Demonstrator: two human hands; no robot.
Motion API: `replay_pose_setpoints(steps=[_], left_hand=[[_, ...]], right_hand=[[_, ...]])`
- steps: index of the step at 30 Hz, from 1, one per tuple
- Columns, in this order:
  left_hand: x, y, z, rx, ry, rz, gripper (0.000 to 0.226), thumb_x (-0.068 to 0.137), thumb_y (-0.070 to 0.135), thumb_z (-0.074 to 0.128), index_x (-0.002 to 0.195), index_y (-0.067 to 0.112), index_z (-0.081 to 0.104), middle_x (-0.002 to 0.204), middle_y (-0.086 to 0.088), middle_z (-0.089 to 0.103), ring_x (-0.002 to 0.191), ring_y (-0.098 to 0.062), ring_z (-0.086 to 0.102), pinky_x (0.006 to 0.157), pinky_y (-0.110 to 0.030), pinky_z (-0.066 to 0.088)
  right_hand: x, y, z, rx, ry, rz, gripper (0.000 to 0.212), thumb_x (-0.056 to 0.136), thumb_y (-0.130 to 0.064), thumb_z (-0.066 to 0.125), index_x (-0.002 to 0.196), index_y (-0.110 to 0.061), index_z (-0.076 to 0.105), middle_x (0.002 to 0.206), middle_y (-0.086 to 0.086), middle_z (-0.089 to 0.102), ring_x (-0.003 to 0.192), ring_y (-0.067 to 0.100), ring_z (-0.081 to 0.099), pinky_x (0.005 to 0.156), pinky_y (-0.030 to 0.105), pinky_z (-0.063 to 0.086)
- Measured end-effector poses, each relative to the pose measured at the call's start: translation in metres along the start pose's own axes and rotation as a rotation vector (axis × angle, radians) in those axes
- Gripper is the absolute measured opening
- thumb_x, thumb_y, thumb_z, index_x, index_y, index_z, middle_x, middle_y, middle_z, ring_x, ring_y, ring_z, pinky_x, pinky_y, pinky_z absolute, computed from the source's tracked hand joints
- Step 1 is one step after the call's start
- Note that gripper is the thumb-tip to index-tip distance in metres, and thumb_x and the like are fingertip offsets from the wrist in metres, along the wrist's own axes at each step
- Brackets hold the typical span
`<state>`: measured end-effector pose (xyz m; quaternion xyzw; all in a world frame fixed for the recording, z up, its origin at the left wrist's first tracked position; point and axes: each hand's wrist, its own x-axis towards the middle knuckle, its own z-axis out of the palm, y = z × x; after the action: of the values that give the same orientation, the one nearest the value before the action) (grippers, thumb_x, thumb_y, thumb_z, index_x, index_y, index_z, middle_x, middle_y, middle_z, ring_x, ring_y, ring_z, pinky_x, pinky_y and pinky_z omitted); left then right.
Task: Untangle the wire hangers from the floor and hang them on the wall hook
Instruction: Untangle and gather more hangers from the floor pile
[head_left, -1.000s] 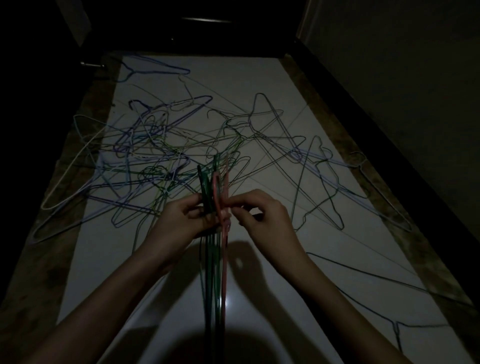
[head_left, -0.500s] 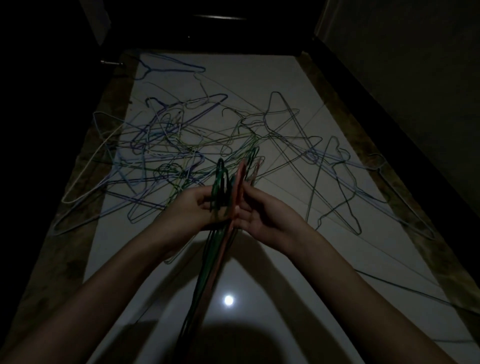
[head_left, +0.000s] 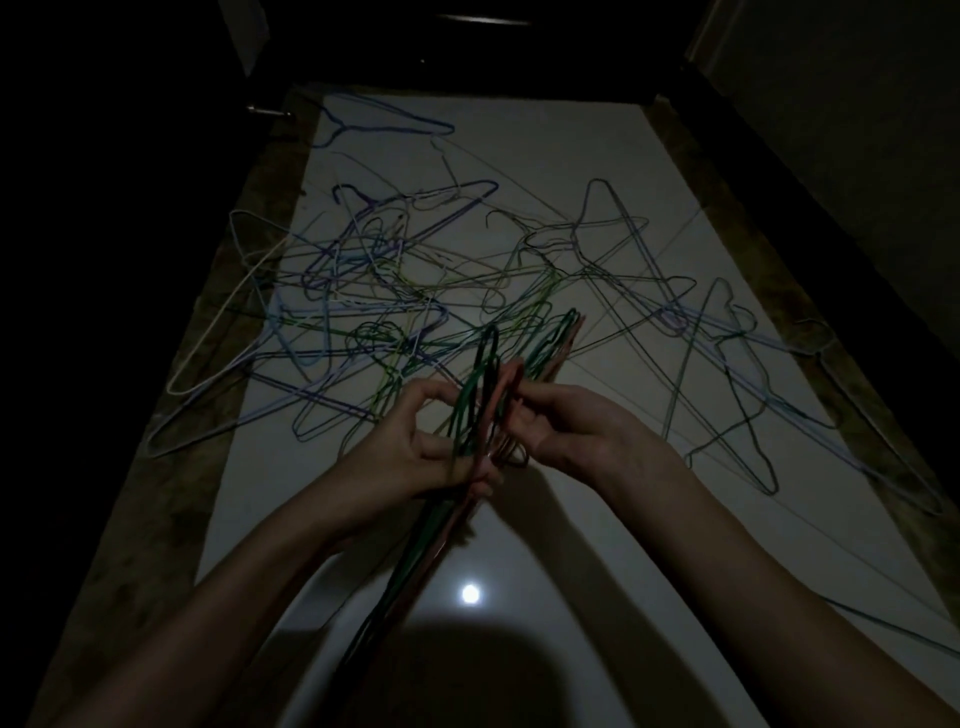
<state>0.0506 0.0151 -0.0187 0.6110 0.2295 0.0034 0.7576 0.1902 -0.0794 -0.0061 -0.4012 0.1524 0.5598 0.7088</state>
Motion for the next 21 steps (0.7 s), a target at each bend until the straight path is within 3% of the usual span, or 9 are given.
replay_pose_setpoints(steps=[3, 5, 8, 12, 15, 16, 18, 21], left_hand=[[-0.002, 0.001, -0.01, 0.1, -0.055, -0.043, 0.048, 0.071, 0.01, 0.07, 0.117, 0.007, 0.056, 0.098, -0.013, 0.072, 0.089, -0.024, 0.069, 0.073, -0.027, 0.056], [-0.003, 0.006, -0.016, 0.15, -0.052, -0.068, 0.035, 0.074, 0.009, 0.07, 0.108, 0.006, 0.063, 0.102, -0.011, 0.071, 0.095, -0.023, 0.068, 0.074, -0.024, 0.054], [-0.007, 0.025, -0.022, 0.183, -0.017, -0.076, 0.019, 0.076, 0.006, 0.07, 0.094, 0.01, 0.067, 0.089, -0.005, 0.073, 0.087, -0.016, 0.069, 0.074, -0.021, 0.053], [-0.022, 0.076, -0.024, 0.165, -0.009, -0.11, 0.021, 0.076, 0.013, 0.07, 0.097, 0.013, 0.065, 0.089, -0.004, 0.074, 0.084, -0.022, 0.071, 0.077, -0.026, 0.055], [-0.042, 0.128, -0.02, 0.148, 0.021, -0.112, 0.018, 0.068, 0.02, 0.071, 0.085, 0.017, 0.067, 0.078, 0.0, 0.073, 0.075, -0.017, 0.07, 0.073, -0.026, 0.057], [-0.051, 0.147, -0.019, 0.152, 0.033, -0.114, 0.02, 0.065, 0.022, 0.072, 0.084, 0.017, 0.067, 0.077, 0.0, 0.073, 0.074, -0.015, 0.069, 0.072, -0.025, 0.057], [-0.071, 0.186, -0.016, 0.158, 0.043, -0.135, 0.02, 0.065, 0.019, 0.072, 0.084, 0.015, 0.067, 0.076, -0.001, 0.072, 0.072, -0.013, 0.068, 0.071, -0.023, 0.057], [-0.105, 0.25, -0.009, 0.149, 0.056, -0.167, 0.014, 0.075, 0.006, 0.069, 0.088, 0.01, 0.067, 0.076, -0.006, 0.073, 0.073, -0.016, 0.068, 0.074, -0.025, 0.057]], right_hand=[[0.007, 0.0, 0.007, 0.039, 0.034, 0.009, 0.046, 0.092, 0.005, 0.041, 0.052, 0.009, 0.063, 0.055, 0.015, 0.065, 0.045, 0.02, 0.065, 0.045, 0.029, 0.053], [0.007, 0.0, 0.016, 0.05, 0.034, 0.021, 0.033, 0.092, 0.006, 0.042, 0.067, 0.009, 0.062, 0.057, 0.016, 0.066, 0.047, 0.02, 0.066, 0.047, 0.032, 0.054], [0.0, -0.005, 0.037, 0.068, 0.031, 0.017, 0.022, 0.092, 0.006, 0.041, 0.078, 0.007, 0.058, 0.057, 0.015, 0.066, 0.048, 0.019, 0.066, 0.047, 0.031, 0.054], [-0.025, -0.028, 0.077, 0.124, 0.033, 0.008, 0.023, 0.093, 0.005, 0.04, 0.079, 0.007, 0.058, 0.056, 0.015, 0.066, 0.046, 0.019, 0.065, 0.046, 0.031, 0.054], [-0.06, -0.05, 0.116, 0.178, 0.048, 0.017, 0.023, 0.093, 0.005, 0.04, 0.078, 0.007, 0.057, 0.057, 0.017, 0.065, 0.047, 0.021, 0.065, 0.057, 0.034, 0.054], [-0.074, -0.059, 0.129, 0.201, 0.06, 0.027, 0.023, 0.093, 0.005, 0.041, 0.078, 0.007, 0.057, 0.061, 0.018, 0.065, 0.053, 0.022, 0.067, 0.062, 0.033, 0.052], [-0.107, -0.077, 0.159, 0.217, 0.091, 0.049, 0.021, 0.094, 0.005, 0.04, 0.079, 0.008, 0.055, 0.074, 0.019, 0.063, 0.083, 0.021, 0.067, 0.069, 0.027, 0.05], [-0.164, -0.103, 0.211, 0.194, 0.112, 0.062, 0.022, 0.094, 0.006, 0.039, 0.078, 0.008, 0.054, 0.078, 0.019, 0.06, 0.113, 0.021, 0.056, 0.067, 0.029, 0.049]])
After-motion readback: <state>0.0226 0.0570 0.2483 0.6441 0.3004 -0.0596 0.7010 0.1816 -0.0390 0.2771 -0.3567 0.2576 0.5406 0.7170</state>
